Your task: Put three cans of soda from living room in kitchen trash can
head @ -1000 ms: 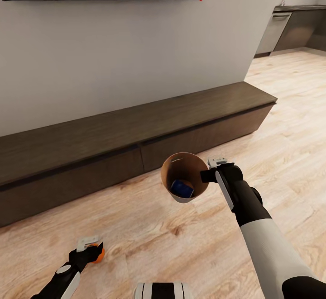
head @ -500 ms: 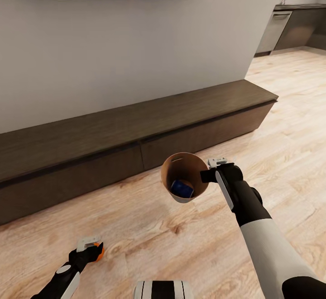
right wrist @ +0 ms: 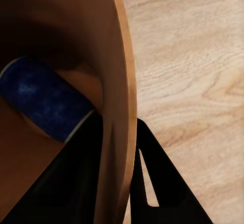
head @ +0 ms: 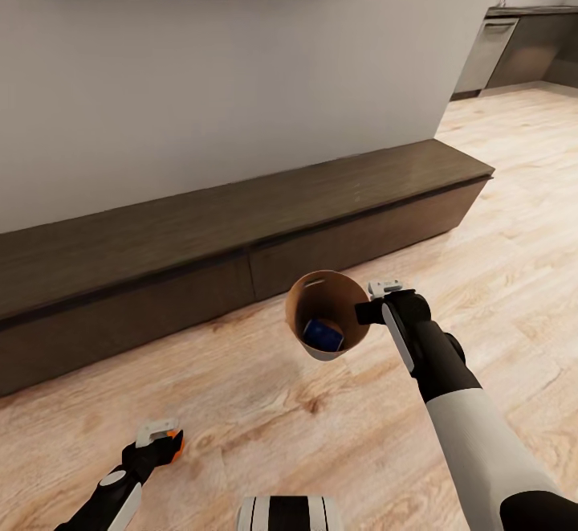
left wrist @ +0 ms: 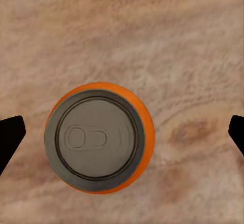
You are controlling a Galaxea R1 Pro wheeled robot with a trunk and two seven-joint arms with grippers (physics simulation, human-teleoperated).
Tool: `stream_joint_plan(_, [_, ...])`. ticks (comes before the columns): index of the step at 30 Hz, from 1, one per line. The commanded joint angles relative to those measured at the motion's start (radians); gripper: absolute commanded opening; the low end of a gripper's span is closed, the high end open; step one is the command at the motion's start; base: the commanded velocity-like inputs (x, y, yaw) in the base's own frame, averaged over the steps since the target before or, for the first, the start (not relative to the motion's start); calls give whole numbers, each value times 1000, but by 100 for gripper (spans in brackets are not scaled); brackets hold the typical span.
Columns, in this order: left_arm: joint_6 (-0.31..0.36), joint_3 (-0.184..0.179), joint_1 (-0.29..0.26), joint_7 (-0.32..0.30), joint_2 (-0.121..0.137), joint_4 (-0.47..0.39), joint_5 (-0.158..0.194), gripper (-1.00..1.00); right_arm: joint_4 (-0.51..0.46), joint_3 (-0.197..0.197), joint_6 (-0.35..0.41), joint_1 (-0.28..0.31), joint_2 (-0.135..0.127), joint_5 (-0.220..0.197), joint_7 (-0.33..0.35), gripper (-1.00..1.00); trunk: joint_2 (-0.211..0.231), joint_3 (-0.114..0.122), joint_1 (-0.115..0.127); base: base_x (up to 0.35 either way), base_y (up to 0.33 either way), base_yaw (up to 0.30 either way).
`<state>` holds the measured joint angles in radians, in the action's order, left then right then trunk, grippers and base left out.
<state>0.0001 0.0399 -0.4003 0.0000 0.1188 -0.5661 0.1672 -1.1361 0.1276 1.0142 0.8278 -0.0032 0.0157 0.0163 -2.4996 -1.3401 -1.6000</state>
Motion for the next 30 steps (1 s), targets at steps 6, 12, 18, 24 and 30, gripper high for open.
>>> stream_joint_plan(6, [0, 0, 0, 0, 0, 0, 0, 100, -1, 0, 0, 1, 1, -13, 4, -100, -1, -12, -1, 0, 0, 0])
stream_joint_plan(12, [0, 0, 0, 0, 0, 0, 0, 100, -7, 0, 0, 2, 0, -13, 4, -100, -1, -12, -1, 0, 0, 0])
stream_joint_plan(18, [0, 0, 0, 0, 0, 0, 0, 100, -51, 0, 0, 2, 0, -11, 4, -100, -1, -12, -1, 0, 0, 0])
stream_joint_plan(24, [0, 0, 0, 0, 0, 1, 0, 100, -69, 0, 0, 3, 0, -10, 4, -100, -1, -12, -1, 0, 0, 0])
stream_joint_plan(30, [0, 0, 0, 0, 0, 2, 0, 100, -86, 0, 0, 3, 0, -10, 4, -100, -1, -12, -1, 0, 0, 0])
